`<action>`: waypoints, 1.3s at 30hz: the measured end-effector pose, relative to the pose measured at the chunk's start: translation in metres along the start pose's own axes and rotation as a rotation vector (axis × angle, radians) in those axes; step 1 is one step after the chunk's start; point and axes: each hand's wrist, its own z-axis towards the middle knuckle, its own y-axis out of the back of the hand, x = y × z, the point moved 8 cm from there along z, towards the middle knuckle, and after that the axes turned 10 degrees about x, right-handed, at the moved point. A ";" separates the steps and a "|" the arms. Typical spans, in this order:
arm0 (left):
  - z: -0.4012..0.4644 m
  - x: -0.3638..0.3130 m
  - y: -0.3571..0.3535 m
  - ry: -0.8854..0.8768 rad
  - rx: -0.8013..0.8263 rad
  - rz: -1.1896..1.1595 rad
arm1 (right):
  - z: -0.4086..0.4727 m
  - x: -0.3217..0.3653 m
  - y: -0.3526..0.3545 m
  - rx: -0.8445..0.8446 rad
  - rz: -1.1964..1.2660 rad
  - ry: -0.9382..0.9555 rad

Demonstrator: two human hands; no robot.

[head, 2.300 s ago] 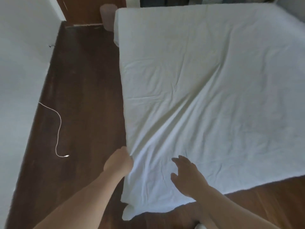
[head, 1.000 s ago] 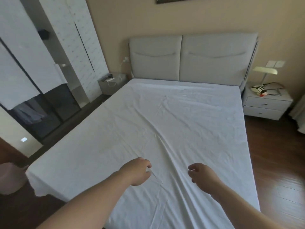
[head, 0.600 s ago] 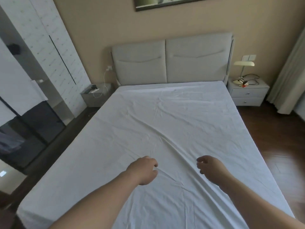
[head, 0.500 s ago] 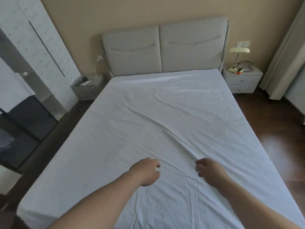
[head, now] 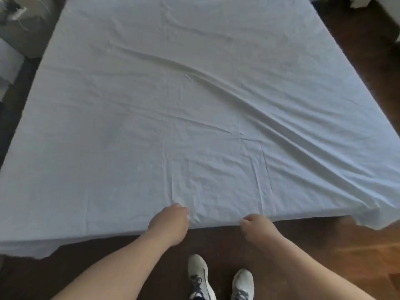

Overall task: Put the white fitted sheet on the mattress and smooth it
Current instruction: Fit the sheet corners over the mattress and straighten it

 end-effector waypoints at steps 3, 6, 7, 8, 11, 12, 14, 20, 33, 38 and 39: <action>0.053 0.026 -0.036 0.158 -0.047 -0.275 | 0.046 -0.030 -0.033 0.047 0.310 -0.109; 0.085 0.058 -0.082 0.473 -0.007 -1.011 | 0.070 -0.047 -0.058 0.046 0.688 -0.239; 0.089 0.059 -0.098 0.536 0.043 -1.264 | 0.079 -0.052 -0.063 0.032 0.774 -0.260; 0.095 0.062 -0.109 0.558 0.073 -1.400 | 0.088 -0.055 -0.068 0.007 0.846 -0.272; 0.113 0.077 -0.127 0.582 0.008 -1.440 | 0.114 -0.062 -0.071 -0.135 0.944 -0.257; 0.116 0.082 -0.129 0.589 -0.047 -1.433 | 0.119 -0.064 -0.070 -0.188 0.932 -0.247; 0.120 0.088 -0.132 0.599 -0.094 -1.441 | 0.125 -0.068 -0.066 -0.270 0.876 -0.213; 0.115 0.092 -0.130 0.635 -0.026 -1.436 | 0.120 -0.070 -0.061 -0.313 0.745 -0.159; 0.103 0.083 -0.143 0.646 -0.033 -1.643 | 0.112 -0.071 -0.064 -0.263 0.556 -0.188; 0.101 0.089 -0.148 0.602 -0.039 -1.596 | 0.108 -0.071 -0.066 -0.249 0.566 -0.191; 0.099 0.091 -0.150 0.591 -0.041 -1.571 | 0.107 -0.072 -0.068 -0.244 0.568 -0.191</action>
